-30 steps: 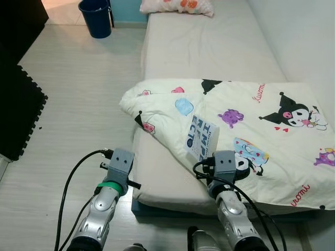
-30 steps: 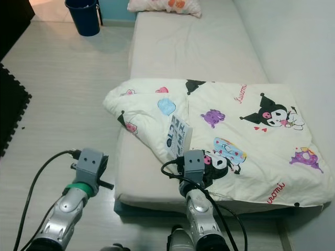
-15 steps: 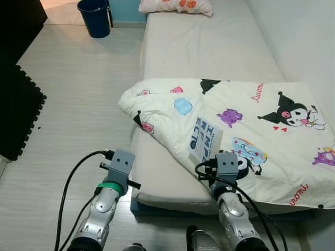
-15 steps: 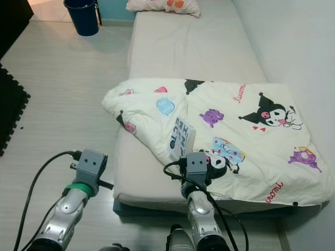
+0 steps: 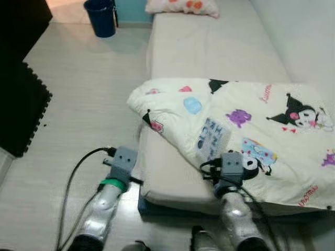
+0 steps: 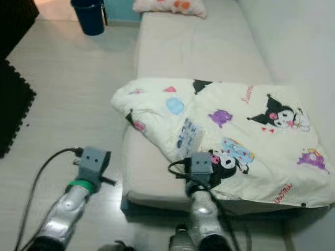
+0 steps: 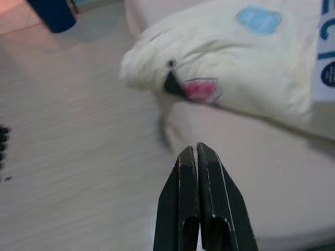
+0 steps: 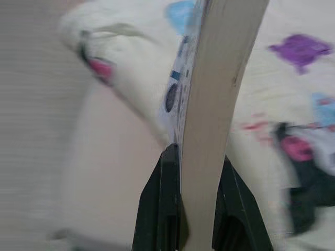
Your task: Clean up the room
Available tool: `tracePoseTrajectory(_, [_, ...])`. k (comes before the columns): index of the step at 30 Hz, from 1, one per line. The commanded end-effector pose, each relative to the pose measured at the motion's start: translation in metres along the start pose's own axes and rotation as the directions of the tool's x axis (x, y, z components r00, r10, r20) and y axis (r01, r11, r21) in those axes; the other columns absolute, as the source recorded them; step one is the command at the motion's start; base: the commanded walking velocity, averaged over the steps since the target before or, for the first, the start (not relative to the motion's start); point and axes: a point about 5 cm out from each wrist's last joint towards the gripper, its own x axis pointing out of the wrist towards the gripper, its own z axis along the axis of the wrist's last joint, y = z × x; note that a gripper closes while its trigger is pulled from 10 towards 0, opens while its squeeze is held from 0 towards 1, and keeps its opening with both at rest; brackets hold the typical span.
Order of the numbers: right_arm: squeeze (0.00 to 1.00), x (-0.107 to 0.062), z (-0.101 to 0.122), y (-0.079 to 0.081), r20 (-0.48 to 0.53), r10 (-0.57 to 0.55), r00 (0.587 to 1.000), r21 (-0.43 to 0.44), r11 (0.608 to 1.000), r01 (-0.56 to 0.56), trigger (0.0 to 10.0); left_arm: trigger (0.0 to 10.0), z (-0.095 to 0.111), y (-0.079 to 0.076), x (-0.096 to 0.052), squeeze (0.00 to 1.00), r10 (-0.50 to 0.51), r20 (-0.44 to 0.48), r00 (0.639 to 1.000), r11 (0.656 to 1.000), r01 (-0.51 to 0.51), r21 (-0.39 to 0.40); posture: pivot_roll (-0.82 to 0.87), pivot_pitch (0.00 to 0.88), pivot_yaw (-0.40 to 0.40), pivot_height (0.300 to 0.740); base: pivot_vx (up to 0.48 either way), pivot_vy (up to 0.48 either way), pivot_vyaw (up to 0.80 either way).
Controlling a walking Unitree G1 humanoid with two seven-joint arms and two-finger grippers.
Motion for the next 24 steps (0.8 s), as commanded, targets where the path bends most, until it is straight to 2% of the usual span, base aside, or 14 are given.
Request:
tracePoseTrajectory(1, [0.00,-0.0016,-0.0016,-0.0045,0.004,-0.007,1.000,-0.007,1.000,0.007,10.0,10.0,-0.0001,-0.0063,-0.0004,0.00,-0.019,0.003,1.000,1.000,0.019,-0.021,0.03,0.149,0.016,0.740,0.000,0.480,0.00])
tracePoseTrajectory(24, [0.00,-0.0009,-0.0009,0.0022,0.016,0.009,1.000,0.006,1.000,-0.009,10.0,10.0,0.0026,-0.0003,-0.0009,0.00,-0.024,0.012,1.000,1.000,0.024,-0.018,0.04,0.153,0.018,0.740,0.000,0.479,0.00])
